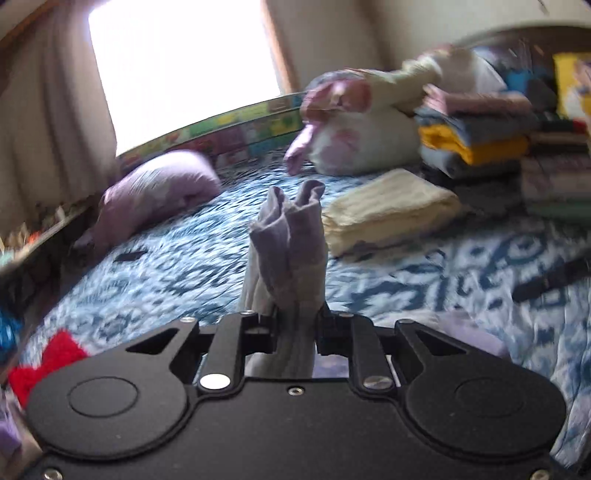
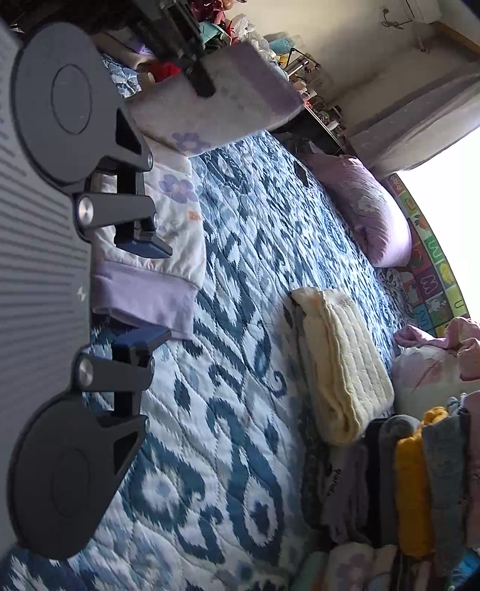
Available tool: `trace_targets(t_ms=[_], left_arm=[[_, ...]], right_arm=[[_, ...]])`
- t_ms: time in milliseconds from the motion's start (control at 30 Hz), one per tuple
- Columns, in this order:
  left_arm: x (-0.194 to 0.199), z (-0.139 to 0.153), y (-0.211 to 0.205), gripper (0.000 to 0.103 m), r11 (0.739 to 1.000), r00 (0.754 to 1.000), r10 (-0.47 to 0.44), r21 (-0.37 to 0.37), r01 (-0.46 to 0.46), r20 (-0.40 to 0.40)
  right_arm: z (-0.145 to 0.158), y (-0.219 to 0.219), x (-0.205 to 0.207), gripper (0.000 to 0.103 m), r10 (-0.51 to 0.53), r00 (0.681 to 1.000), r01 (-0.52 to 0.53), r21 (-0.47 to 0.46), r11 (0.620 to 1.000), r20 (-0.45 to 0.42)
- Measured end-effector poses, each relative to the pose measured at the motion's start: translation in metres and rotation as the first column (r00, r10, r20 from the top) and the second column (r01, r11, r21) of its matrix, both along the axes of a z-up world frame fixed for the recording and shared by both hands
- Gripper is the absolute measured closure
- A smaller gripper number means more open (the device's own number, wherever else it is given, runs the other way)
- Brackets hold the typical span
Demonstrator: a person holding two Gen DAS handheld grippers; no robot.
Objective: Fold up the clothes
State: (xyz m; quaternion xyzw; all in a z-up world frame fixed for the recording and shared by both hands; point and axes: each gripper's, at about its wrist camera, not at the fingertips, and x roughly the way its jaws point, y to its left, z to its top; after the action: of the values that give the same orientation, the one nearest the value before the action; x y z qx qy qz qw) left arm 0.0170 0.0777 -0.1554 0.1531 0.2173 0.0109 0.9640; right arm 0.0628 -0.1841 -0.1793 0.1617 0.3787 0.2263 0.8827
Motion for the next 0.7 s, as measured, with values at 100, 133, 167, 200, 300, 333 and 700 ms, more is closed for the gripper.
trace_targets(t_ms=[100,133,167,200,300,333,700], left_arm=[[0.002,-0.012,-0.021,0.087,0.997,0.999,-0.044,0.057,0.045,-0.016],[0.003,-0.016,-0.028,0.087,0.995,0.998,-0.059,0.076,0.060,-0.022],[0.003,-0.020,-0.035,0.087,0.993,0.997,-0.073,0.094,0.076,-0.028],[0.004,-0.024,-0.043,0.087,0.989,0.996,-0.088,0.113,0.091,-0.034],[0.006,-0.036,-0.064,0.087,0.976,0.990,-0.130,0.167,0.137,-0.055],[0.006,-0.040,-0.069,0.087,0.972,0.988,-0.139,0.181,0.148,-0.062],[0.012,-0.076,-0.102,0.084,0.948,0.972,-0.197,0.229,0.223,-0.131]], right_arm=[[0.000,-0.006,0.000,0.061,-0.001,1.000,0.001,0.001,1.000,0.002],[-0.001,-0.008,0.000,0.061,-0.002,1.000,0.002,0.004,1.000,0.000],[-0.002,-0.009,0.000,0.061,-0.003,1.000,0.003,0.007,1.000,-0.002],[-0.004,-0.011,0.000,0.061,-0.003,1.000,0.003,0.008,1.000,-0.004],[-0.009,-0.015,0.000,0.061,-0.006,1.000,0.006,0.012,1.000,-0.012],[-0.011,-0.016,0.000,0.061,-0.007,1.000,0.007,0.014,1.000,-0.015],[-0.024,-0.031,0.001,0.061,-0.027,0.999,0.028,0.033,0.999,-0.036]])
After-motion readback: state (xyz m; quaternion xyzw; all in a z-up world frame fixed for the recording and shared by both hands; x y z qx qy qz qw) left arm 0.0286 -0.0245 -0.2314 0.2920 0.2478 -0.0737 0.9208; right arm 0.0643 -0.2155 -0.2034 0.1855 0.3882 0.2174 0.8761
